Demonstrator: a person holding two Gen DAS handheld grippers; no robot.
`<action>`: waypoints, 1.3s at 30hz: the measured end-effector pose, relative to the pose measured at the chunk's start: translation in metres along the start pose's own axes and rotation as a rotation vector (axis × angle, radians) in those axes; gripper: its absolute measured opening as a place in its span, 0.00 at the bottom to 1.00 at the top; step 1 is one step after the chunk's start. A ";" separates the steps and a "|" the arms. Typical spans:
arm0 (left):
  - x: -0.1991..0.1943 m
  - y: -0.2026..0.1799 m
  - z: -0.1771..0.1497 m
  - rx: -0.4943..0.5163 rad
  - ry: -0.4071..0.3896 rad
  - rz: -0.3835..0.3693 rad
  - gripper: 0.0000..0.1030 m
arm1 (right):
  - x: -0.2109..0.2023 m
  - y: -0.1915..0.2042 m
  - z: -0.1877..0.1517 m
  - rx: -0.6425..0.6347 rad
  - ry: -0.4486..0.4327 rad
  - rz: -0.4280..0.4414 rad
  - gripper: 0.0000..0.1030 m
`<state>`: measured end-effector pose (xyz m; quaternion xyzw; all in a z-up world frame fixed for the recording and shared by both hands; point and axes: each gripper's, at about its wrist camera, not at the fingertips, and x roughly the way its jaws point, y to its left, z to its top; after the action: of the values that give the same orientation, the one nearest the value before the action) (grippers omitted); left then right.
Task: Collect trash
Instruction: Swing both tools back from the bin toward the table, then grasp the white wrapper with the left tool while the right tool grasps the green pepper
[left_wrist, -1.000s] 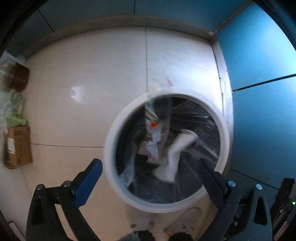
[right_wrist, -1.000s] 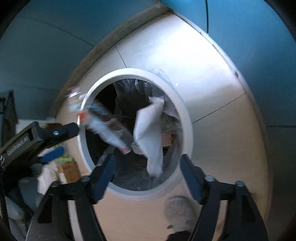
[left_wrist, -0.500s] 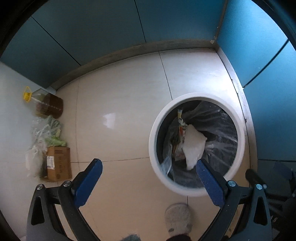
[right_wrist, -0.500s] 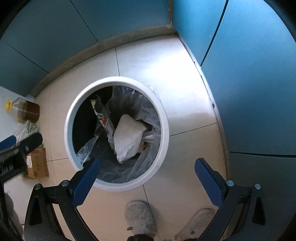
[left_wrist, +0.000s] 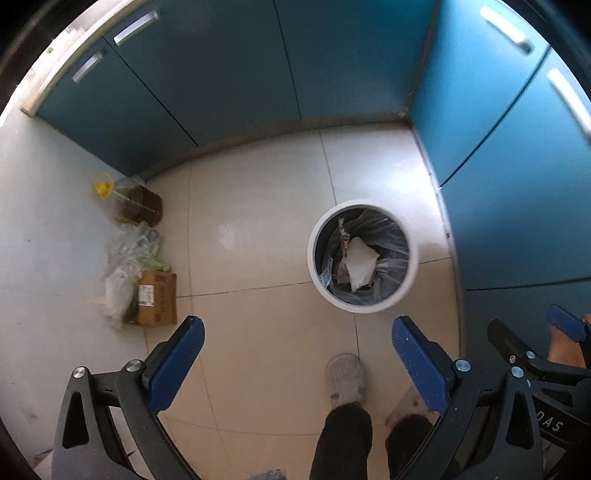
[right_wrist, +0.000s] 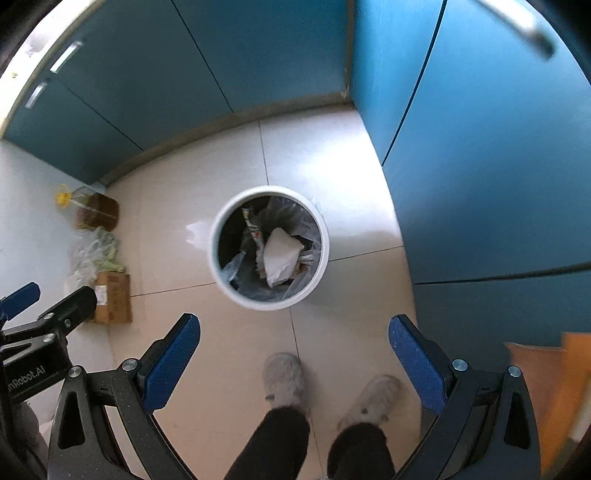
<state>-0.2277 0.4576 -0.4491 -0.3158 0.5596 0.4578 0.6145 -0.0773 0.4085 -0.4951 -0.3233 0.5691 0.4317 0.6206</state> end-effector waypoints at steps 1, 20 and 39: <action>-0.015 0.001 -0.001 -0.001 -0.006 -0.006 1.00 | -0.021 0.001 -0.001 -0.001 -0.010 0.007 1.00; -0.265 -0.098 -0.006 0.145 -0.269 -0.040 1.00 | -0.337 -0.166 -0.073 0.392 -0.272 0.098 1.00; -0.242 -0.523 -0.076 0.895 -0.034 -0.349 0.99 | -0.308 -0.457 -0.301 0.898 -0.100 -0.191 0.61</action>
<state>0.2319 0.1391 -0.2910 -0.1017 0.6302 0.0669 0.7668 0.2132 -0.1032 -0.2753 -0.0520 0.6369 0.0984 0.7629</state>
